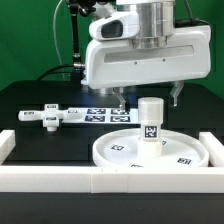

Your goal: Assemble round table

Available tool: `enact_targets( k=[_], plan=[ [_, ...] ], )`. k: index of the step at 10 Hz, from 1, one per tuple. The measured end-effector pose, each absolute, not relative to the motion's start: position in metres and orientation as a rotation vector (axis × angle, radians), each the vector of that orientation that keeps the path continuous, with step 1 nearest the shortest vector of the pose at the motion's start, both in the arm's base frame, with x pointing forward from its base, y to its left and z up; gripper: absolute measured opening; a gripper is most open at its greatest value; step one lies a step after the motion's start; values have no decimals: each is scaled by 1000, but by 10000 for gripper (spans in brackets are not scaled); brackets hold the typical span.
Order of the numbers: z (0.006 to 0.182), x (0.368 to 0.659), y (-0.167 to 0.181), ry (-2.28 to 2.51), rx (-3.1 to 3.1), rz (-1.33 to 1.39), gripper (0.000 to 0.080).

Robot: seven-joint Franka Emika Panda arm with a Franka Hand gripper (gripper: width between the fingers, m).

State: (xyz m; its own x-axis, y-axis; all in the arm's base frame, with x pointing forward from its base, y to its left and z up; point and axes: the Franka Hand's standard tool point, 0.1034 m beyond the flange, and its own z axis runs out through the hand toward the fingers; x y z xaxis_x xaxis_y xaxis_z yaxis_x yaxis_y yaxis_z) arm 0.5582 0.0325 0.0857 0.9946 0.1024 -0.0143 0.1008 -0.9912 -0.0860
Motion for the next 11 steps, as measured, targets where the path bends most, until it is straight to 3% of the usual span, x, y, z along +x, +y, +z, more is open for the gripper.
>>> enact_targets(
  k=[2,6,11],
  plan=[
    [85,558,34,-160,-3051,30,401],
    [85,558,35,-62,-3052,34,406],
    [84,557,38,910,-2885,12,407]
  ],
)
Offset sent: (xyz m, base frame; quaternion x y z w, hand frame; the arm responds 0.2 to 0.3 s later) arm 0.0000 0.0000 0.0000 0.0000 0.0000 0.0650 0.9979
